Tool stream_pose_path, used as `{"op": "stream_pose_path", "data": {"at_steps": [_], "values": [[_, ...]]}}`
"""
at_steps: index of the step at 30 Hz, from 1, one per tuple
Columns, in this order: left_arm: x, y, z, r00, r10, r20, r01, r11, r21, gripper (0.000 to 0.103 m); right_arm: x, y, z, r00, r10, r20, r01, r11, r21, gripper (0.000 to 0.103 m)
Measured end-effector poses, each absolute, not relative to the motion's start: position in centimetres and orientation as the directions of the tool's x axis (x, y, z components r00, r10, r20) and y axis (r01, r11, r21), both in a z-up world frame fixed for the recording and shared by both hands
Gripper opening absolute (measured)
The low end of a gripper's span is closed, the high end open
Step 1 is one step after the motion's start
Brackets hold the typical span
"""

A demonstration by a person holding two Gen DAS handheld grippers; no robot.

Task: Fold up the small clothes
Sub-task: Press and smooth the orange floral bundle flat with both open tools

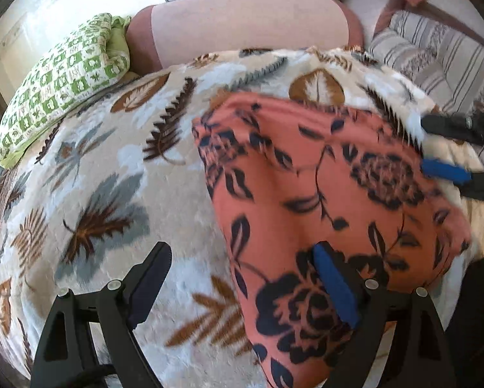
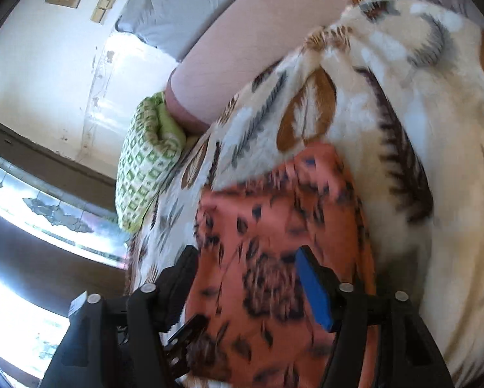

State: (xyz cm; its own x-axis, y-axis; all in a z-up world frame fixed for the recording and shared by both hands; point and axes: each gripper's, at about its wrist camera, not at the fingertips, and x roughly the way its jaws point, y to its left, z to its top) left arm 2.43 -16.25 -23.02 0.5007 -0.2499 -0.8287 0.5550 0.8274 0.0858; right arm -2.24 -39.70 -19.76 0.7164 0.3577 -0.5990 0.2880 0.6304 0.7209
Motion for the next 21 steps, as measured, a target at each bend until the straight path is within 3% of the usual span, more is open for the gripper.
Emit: {"op": "stream_pose_path", "data": {"at_steps": [3, 14, 21], "values": [[2.6, -16.4, -24.0, 0.489, -0.250, -0.836, 0.551, 0.831, 0.074, 0.091, -2.7, -39.0, -23.3, 0.651, 0.365, -0.666, 0.351, 0.633, 0.690, 0.073], [1.0, -15.7, -22.9, 0.511, -0.226, -0.829, 0.536, 0.838, 0.102, 0.091, -4.3, -39.8, -23.6, 0.704, 0.370, -0.606, 0.314, 0.604, 0.733, 0.073], [0.9, -15.5, -23.1, 0.521, -0.220, -0.825, 0.527, 0.843, 0.107, 0.092, -4.0, -37.7, -22.9, 0.694, 0.308, -0.651, 0.307, 0.691, 0.654, 0.073]]}}
